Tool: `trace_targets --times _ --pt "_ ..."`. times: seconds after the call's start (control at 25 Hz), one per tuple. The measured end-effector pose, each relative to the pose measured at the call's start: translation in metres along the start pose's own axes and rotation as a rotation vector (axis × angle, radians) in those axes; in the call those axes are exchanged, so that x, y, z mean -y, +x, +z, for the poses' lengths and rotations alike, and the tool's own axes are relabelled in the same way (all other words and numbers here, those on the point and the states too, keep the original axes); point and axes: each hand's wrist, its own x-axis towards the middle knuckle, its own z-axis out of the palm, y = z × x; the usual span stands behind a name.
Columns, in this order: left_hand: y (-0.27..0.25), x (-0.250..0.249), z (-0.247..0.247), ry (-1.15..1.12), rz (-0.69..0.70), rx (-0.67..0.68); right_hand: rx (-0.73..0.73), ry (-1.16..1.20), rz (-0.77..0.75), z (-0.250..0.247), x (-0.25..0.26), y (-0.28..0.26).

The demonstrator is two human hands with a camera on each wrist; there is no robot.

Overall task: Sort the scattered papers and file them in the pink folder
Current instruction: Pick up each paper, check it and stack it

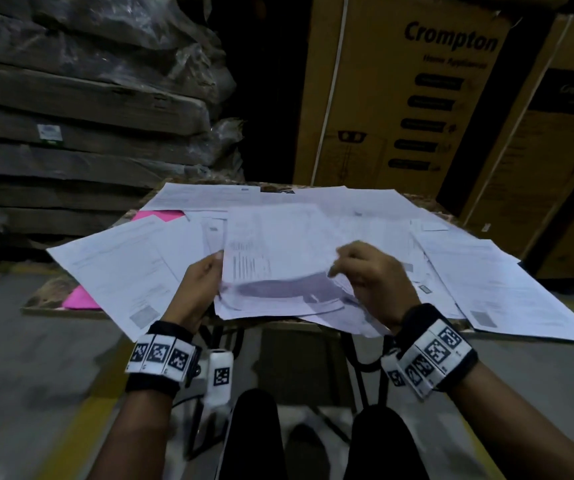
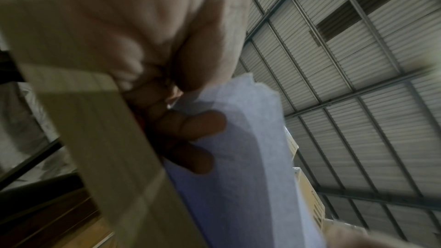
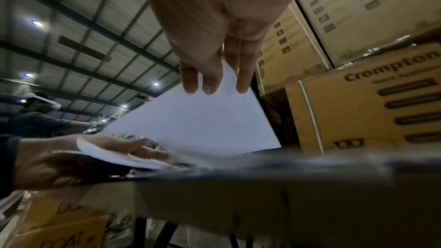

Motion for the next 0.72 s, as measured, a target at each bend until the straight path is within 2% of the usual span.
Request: trace_targets --times 0.08,0.16,0.28,0.36,0.48,0.64,0.72 --pt "0.0 -0.008 0.006 -0.063 -0.03 -0.026 0.141 0.168 0.035 0.011 -0.005 -0.012" --pt "0.001 -0.013 0.01 -0.085 -0.042 -0.067 0.214 0.335 0.111 0.014 -0.006 -0.014" --pt "0.006 -0.003 0.003 0.108 0.006 -0.046 0.302 0.511 0.218 0.008 -0.01 -0.007" --pt "0.007 0.005 -0.003 0.206 0.039 -0.03 0.424 0.566 0.237 0.003 -0.013 0.003" --pt "0.007 0.01 -0.004 0.127 0.046 -0.045 0.538 0.565 0.285 -0.005 -0.012 0.021" --pt "0.01 0.013 -0.005 0.004 -0.016 -0.062 0.47 0.364 0.411 -0.014 -0.03 0.04" --pt "0.01 0.013 -0.005 -0.028 -0.041 -0.054 0.609 0.219 0.486 -0.01 -0.051 0.043"
